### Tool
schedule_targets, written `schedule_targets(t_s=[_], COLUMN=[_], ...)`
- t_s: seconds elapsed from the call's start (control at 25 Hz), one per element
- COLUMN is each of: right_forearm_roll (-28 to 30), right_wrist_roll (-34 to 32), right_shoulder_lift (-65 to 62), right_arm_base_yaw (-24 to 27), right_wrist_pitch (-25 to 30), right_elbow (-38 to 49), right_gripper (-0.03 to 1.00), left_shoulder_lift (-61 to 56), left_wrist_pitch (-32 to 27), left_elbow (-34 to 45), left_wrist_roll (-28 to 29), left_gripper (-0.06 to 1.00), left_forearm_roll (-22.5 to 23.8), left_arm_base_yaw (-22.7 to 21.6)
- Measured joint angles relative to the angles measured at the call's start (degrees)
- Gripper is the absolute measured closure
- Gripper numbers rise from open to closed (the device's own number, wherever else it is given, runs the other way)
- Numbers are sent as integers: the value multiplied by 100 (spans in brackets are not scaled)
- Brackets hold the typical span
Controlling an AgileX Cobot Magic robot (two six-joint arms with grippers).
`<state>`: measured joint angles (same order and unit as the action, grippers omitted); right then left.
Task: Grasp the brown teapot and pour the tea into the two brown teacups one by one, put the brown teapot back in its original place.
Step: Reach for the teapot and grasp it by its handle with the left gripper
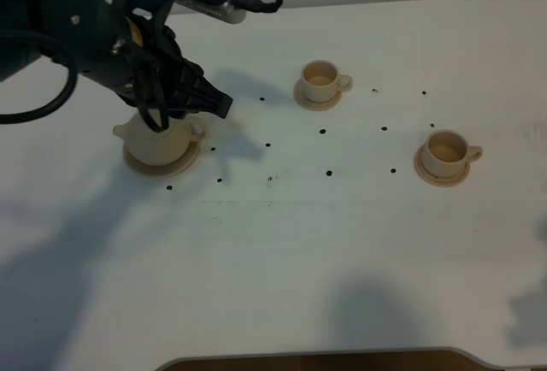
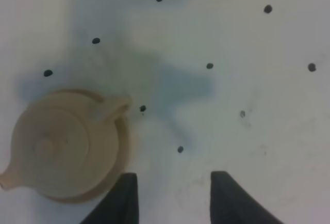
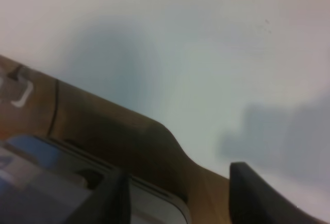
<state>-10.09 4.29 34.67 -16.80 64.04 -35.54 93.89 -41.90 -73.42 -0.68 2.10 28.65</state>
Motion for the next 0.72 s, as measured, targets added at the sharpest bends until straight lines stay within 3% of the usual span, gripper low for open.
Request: schedule_targets(t_s=[0.36,0.72], right_forearm_roll=[0,-29], right_wrist_roll=[-5,-5], right_shoulder_lift=[-1204,-1306], right_arm_base_yaw=[0,12], right_wrist_pitch=[-49,-213], right_elbow=[635,738], right_gripper=[52,52], left_shoulder_lift=[186,186], left_wrist_pitch=[194,334], left_elbow=[-77,-77], left_wrist_roll=[0,0], left_gripper=[58,58], left_forearm_roll=[62,211], left_arm_base_yaw=[0,-5])
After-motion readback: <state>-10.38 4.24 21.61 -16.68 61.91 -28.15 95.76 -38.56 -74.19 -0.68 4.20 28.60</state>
